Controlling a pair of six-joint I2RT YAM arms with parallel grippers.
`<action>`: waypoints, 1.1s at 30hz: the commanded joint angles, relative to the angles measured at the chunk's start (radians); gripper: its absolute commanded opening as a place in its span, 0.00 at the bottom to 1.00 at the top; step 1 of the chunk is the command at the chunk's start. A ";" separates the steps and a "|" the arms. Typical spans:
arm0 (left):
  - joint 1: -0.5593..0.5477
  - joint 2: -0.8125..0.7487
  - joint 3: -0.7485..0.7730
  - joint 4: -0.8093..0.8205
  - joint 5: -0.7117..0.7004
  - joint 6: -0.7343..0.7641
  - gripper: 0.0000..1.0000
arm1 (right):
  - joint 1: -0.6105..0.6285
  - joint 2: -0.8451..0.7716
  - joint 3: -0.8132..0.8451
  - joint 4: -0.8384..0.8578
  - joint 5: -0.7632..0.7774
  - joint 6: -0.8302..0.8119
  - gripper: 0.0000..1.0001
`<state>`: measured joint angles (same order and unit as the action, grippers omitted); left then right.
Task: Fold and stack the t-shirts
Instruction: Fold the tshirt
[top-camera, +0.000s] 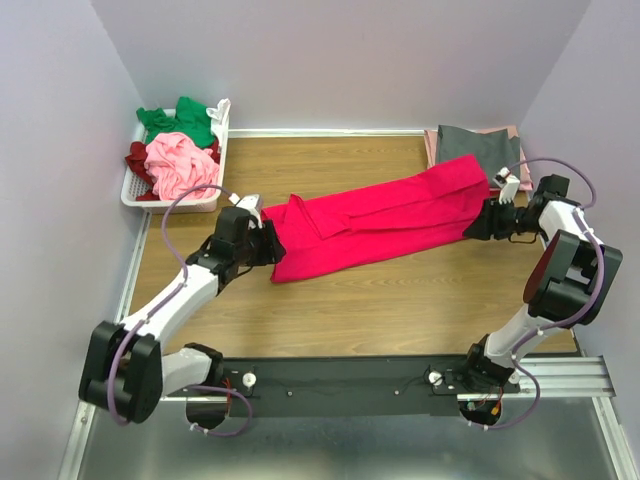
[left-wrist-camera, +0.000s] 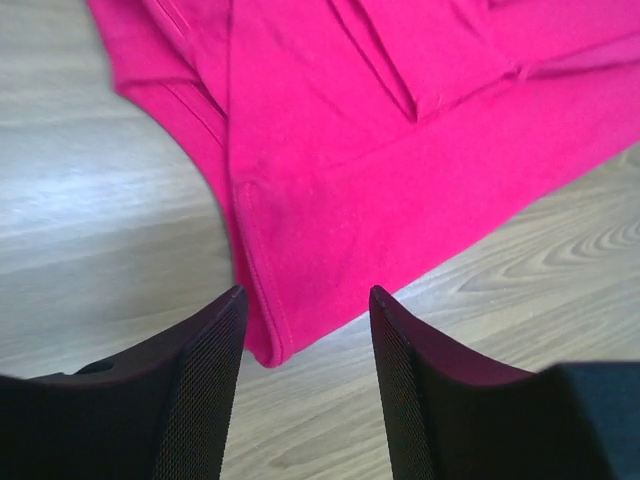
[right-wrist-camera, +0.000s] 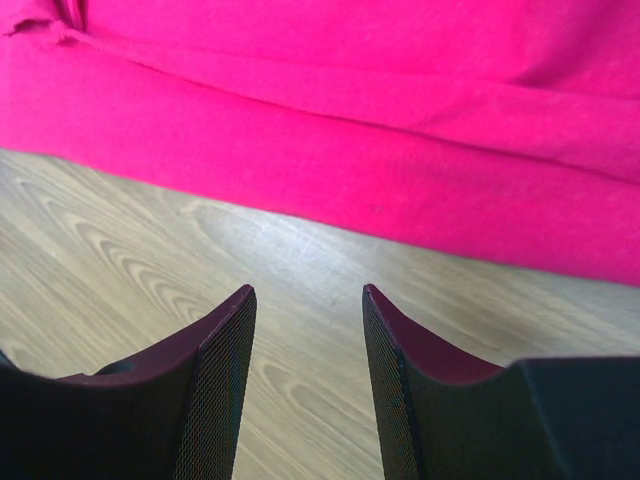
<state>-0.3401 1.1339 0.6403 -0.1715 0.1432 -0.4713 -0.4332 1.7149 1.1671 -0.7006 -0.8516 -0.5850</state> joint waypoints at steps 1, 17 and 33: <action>0.006 0.094 0.038 0.027 0.081 -0.013 0.59 | -0.002 -0.023 -0.029 -0.028 -0.032 -0.026 0.54; 0.000 0.219 0.047 -0.043 -0.025 -0.072 0.50 | -0.004 -0.029 -0.050 -0.028 -0.014 -0.041 0.54; -0.030 0.239 0.018 -0.019 0.036 -0.087 0.27 | -0.015 -0.041 -0.052 -0.028 -0.018 -0.047 0.54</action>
<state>-0.3622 1.3739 0.6636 -0.2077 0.1585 -0.5510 -0.4400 1.7107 1.1259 -0.7094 -0.8543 -0.6121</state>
